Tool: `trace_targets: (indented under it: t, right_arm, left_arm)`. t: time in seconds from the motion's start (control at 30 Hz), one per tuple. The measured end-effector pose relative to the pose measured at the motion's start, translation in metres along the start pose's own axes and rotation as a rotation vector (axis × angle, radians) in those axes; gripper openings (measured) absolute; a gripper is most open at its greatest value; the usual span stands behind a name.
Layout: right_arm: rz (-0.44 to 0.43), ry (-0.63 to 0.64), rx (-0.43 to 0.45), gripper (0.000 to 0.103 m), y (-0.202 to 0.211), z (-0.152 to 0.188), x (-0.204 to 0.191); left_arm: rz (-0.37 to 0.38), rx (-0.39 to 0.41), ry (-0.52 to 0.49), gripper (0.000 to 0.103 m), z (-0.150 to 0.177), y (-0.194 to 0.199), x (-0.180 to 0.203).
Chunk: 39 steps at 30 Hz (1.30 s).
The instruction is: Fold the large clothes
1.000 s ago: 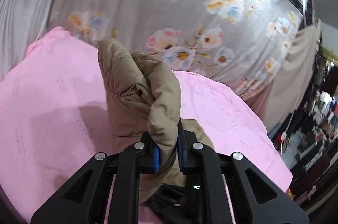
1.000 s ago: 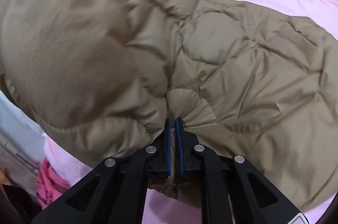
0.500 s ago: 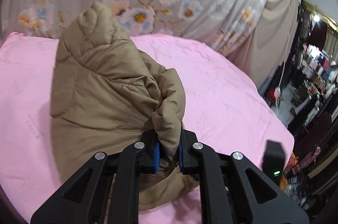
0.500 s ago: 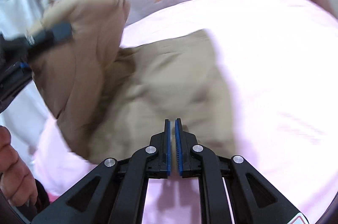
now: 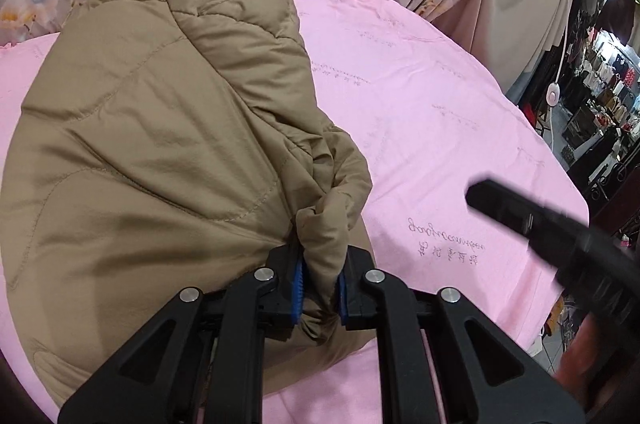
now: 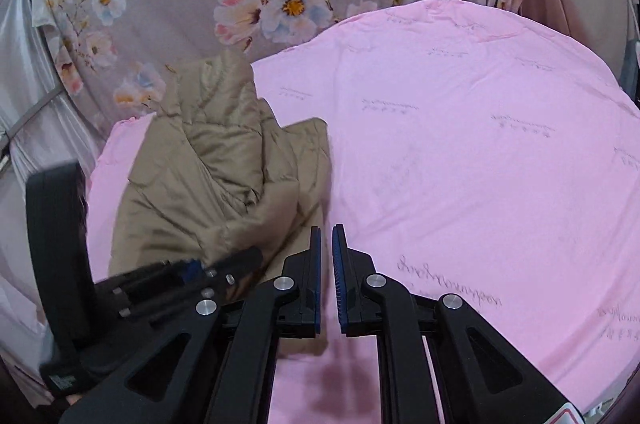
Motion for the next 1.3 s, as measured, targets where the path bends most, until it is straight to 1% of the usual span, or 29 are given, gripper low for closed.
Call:
trace_targets:
  t: [0.03,0.07,0.1,0.13,0.17,0.2,0.23,0.27,0.3,0.37,0.4,0.43,0.5,0.6,0.63,0.67,0.73,0.77,0.8,0.83,0.87,0.9,0.97,1.0,1.07,1.13,1.2,1.27,1.3]
  right_arm:
    - [-0.034,0.002,-0.003,0.022,-0.001,-0.012,-0.014]
    - [-0.063,0.007,-0.003,0.037,-0.002,-0.025,-0.027]
    - [-0.087,0.017,-0.002,0.049,-0.002,-0.035,-0.039]
    - [-0.11,0.03,0.002,0.05,-0.004,-0.045,-0.053]
    - [-0.119,0.037,0.0,0.052,-0.007,-0.054,-0.063]
    - [-0.123,0.037,-0.005,0.052,-0.012,-0.062,-0.072]
    - [-0.131,0.032,-0.016,0.053,-0.018,-0.069,-0.082]
    - [-0.138,0.03,-0.027,0.053,-0.023,-0.072,-0.089]
    - [-0.145,0.022,-0.047,0.052,-0.03,-0.076,-0.097]
    - [-0.155,0.008,-0.092,0.053,-0.043,-0.077,-0.109]
    - [-0.156,-0.001,-0.117,0.053,-0.05,-0.076,-0.114]
    - [-0.152,-0.01,-0.136,0.053,-0.057,-0.075,-0.119]
    - [-0.139,-0.02,-0.16,0.058,-0.069,-0.07,-0.126]
    - [-0.058,-0.014,-0.162,0.063,-0.09,-0.062,-0.128]
    - [-0.027,-0.025,-0.169,0.063,-0.099,-0.058,-0.128]
    - [-0.017,-0.041,-0.182,0.063,-0.106,-0.055,-0.125]
    - [0.016,-0.063,-0.192,0.063,-0.119,-0.048,-0.116]
    - [0.032,-0.064,-0.197,0.06,-0.126,-0.044,-0.113]
    - [0.027,-0.066,-0.2,0.045,-0.13,-0.04,-0.11]
    - [0.017,-0.067,-0.203,0.035,-0.13,-0.037,-0.107]
    - [-0.01,-0.076,-0.2,0.02,-0.128,-0.036,-0.106]
    - [-0.039,-0.089,-0.181,0.013,-0.12,-0.037,-0.103]
    - [-0.043,-0.091,-0.121,0.009,-0.101,-0.041,-0.094]
    - [-0.033,-0.089,-0.084,0.008,-0.091,-0.043,-0.088]
    - [0.001,-0.089,-0.032,0.008,-0.076,-0.045,-0.072]
    - [0.043,-0.099,0.003,0.007,-0.07,-0.047,-0.053]
    - [0.08,-0.113,0.006,0.007,-0.074,-0.045,-0.032]
    - [0.087,-0.143,-0.01,0.008,-0.083,-0.042,-0.015]
    - [0.086,-0.152,-0.015,0.008,-0.088,-0.041,-0.009]
  left_arm:
    - [0.005,-0.004,0.004,0.013,-0.001,0.003,-0.001]
    - [0.015,-0.007,0.006,0.015,0.0,0.008,-0.001]
    - [0.019,-0.006,0.008,0.017,-0.007,0.007,0.0]
    - [0.028,-0.003,0.009,0.024,-0.009,0.013,0.001]
    - [0.045,0.008,0.014,0.034,-0.01,0.021,0.001]
    - [0.055,0.024,0.022,0.04,-0.011,0.027,0.002]
    - [0.055,0.043,0.032,0.052,-0.012,0.038,-0.001]
    - [0.054,0.068,0.043,0.063,-0.014,0.052,-0.006]
    - [0.059,0.088,0.056,0.064,-0.014,0.063,-0.011]
    - [0.067,0.125,0.087,0.064,-0.014,0.089,-0.026]
    - [0.05,0.151,0.116,0.064,-0.013,0.106,-0.043]
    - [0.012,0.17,0.138,0.064,-0.011,0.118,-0.059]
    - [-0.102,0.17,0.18,0.064,-0.008,0.133,-0.097]
    - [-0.254,0.159,0.26,0.064,-0.008,0.144,-0.159]
    - [-0.29,0.154,0.288,0.064,-0.011,0.144,-0.18]
    - [-0.311,0.146,0.308,0.064,-0.012,0.141,-0.195]
    - [-0.325,0.128,0.322,0.064,-0.016,0.13,-0.216]
    - [-0.325,0.118,0.335,0.064,-0.017,0.122,-0.224]
    - [-0.302,0.109,0.341,0.063,-0.019,0.113,-0.229]
    - [-0.279,0.103,0.347,0.062,-0.02,0.104,-0.228]
    - [-0.261,0.091,0.352,0.06,-0.021,0.096,-0.226]
    - [-0.243,0.089,0.346,0.06,-0.025,0.088,-0.219]
    - [-0.217,0.092,0.332,0.06,-0.03,0.079,-0.209]
    - [-0.202,0.094,0.32,0.06,-0.033,0.08,-0.198]
    - [-0.184,0.091,0.298,0.06,-0.037,0.073,-0.182]
    - [-0.164,0.077,0.273,0.06,-0.041,0.06,-0.168]
    - [-0.145,0.053,0.253,0.06,-0.042,0.044,-0.155]
    - [-0.137,0.024,0.239,0.061,-0.04,0.025,-0.146]
    - [-0.151,0.022,0.228,0.061,-0.039,0.017,-0.142]
Point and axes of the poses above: each gripper's, at about its wrist camera, not at the fingertips, and y roughly against the way its jaws point, x to its right, z to its underside, the point moved 8 cm from there along -y, roughly the way its jaws point, and after that the axes turned 15 degrees about -y, right-handed, at the moved point
